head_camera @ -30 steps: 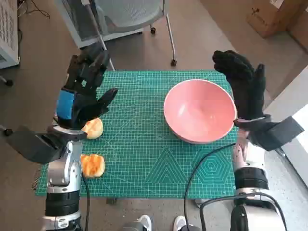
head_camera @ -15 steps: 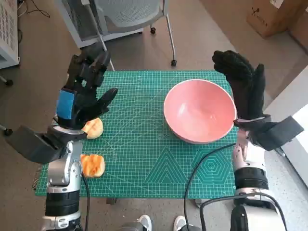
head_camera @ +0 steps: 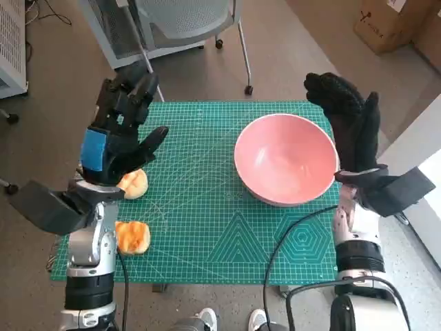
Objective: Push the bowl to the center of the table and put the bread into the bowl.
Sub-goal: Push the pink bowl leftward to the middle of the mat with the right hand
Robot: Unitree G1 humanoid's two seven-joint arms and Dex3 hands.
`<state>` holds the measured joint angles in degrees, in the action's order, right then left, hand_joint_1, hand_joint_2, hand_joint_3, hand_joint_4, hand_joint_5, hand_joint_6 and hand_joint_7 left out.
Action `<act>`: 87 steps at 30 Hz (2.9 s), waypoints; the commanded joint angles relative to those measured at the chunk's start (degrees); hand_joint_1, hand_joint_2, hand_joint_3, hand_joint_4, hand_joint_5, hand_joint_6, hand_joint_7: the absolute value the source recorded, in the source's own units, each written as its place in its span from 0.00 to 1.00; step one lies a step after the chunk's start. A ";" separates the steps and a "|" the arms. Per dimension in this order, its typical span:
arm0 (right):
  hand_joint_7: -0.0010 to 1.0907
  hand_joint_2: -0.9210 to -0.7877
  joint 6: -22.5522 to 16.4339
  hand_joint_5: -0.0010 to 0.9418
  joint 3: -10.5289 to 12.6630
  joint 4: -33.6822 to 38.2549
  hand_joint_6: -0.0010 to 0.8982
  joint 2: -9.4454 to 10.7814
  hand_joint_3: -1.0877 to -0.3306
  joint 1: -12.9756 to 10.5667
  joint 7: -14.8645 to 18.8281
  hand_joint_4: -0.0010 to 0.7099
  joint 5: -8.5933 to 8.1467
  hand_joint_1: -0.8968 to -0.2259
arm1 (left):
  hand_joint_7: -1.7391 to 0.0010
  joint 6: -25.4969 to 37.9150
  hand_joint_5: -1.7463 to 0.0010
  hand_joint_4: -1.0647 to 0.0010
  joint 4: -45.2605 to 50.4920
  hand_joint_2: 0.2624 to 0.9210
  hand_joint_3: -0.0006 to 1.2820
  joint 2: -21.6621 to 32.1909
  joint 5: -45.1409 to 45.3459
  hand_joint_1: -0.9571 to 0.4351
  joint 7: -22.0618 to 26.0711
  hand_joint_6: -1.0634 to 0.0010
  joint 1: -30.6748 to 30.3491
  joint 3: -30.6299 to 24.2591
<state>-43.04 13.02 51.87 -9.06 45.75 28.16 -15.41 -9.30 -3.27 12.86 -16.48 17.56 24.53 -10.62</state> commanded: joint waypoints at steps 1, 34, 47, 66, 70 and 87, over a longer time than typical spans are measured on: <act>0.00 0.00 0.76 0.00 0.58 1.32 0.49 -1.25 0.61 -1.06 0.95 0.40 -0.31 0.56 | 0.63 0.01 0.92 0.87 0.53 1.00 0.21 0.10 -0.34 0.44 0.05 1.00 0.51 -0.22; 0.01 0.00 3.92 0.01 6.33 21.40 0.47 -7.90 0.49 3.77 -13.05 0.36 3.14 0.68 | 0.67 -1.73 0.92 0.85 0.22 1.00 0.20 0.47 0.68 0.43 -0.32 1.00 -0.28 -1.25; 0.02 0.00 13.18 0.00 -0.43 24.34 0.50 -5.36 0.49 3.03 -24.52 0.36 13.70 0.64 | 0.67 -1.79 0.92 0.84 0.66 1.00 0.19 0.41 0.34 0.42 -0.63 1.00 -1.09 -1.75; 0.02 0.00 18.10 0.00 0.04 24.58 0.51 1.91 0.45 4.19 -20.13 0.37 13.76 0.61 | 0.67 -1.55 0.93 0.82 3.61 1.00 0.18 1.37 -0.13 0.39 -0.77 1.00 -4.56 -3.36; 0.01 0.00 18.59 0.01 0.24 24.44 0.51 3.33 0.47 4.90 -19.66 0.37 13.58 0.61 | 0.68 -1.37 0.93 0.82 4.27 1.00 0.18 1.58 -0.21 0.39 -0.73 1.00 -5.38 -3.89; 0.04 0.00 20.85 0.03 0.72 24.98 0.56 7.41 0.58 8.30 -18.57 0.49 13.70 0.55 | 0.67 0.87 0.94 0.82 8.56 1.00 0.19 2.23 -0.15 0.40 -2.17 1.00 -8.21 -5.22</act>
<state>-23.51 13.55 75.90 -2.76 53.84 8.96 -1.79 -9.14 3.89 14.43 -16.27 15.81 17.15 -15.41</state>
